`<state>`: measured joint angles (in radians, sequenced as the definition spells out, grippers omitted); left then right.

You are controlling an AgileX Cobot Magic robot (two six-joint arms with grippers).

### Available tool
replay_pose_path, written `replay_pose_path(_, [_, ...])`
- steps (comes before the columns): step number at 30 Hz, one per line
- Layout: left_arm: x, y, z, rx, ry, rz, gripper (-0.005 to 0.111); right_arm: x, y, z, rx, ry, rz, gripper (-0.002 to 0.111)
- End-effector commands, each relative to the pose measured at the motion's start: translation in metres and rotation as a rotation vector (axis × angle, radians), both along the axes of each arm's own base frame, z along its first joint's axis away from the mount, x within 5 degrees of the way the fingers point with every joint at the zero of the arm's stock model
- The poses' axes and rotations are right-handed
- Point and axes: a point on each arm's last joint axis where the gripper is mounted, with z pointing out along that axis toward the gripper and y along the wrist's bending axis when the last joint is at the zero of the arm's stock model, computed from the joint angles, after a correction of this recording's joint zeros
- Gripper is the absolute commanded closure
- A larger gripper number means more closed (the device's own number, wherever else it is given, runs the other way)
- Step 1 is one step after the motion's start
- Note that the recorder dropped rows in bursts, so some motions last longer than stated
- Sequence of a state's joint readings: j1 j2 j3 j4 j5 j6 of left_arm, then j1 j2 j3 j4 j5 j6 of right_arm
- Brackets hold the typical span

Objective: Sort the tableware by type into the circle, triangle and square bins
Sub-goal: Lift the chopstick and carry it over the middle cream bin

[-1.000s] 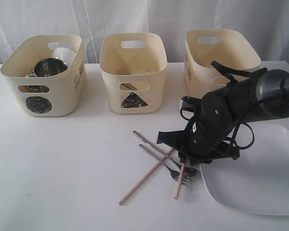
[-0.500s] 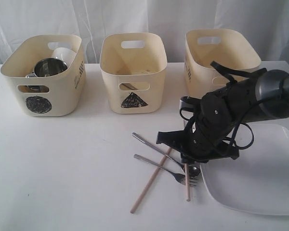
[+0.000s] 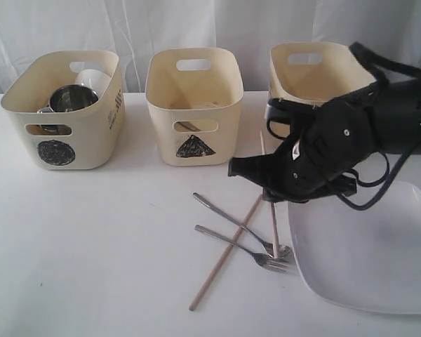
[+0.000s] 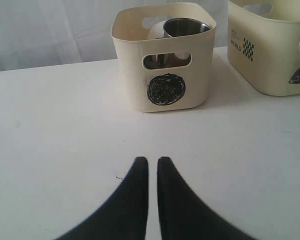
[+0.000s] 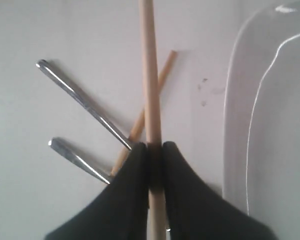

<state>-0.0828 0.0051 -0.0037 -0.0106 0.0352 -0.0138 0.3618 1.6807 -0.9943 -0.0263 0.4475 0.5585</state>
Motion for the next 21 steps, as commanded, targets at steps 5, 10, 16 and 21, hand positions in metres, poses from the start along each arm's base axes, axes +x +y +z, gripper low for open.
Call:
replay_pose_path(5, [0.0, 0.0, -0.001, -0.017, -0.005, 0.0, 0.093, -0.011, -0.004, 0.054, -0.008, -0.235, 0.128, 0.108])
replay_pose_path(10, [0.0, 0.0, -0.001, -0.017, -0.005, 0.0, 0.093, -0.009, -0.003, 0.081, -0.023, -0.434, 0.215, 0.108])
replay_pose_path(16, [0.0, 0.0, -0.001, -0.017, -0.005, 0.0, 0.093, 0.013, 0.005, 0.114, -0.041, -0.606, 0.259, 0.108])
replay_pose_path(21, [0.0, 0.0, -0.001, -0.017, -0.005, 0.0, 0.093, 0.043, 0.016, 0.13, -0.033, -0.773, 0.261, 0.108])
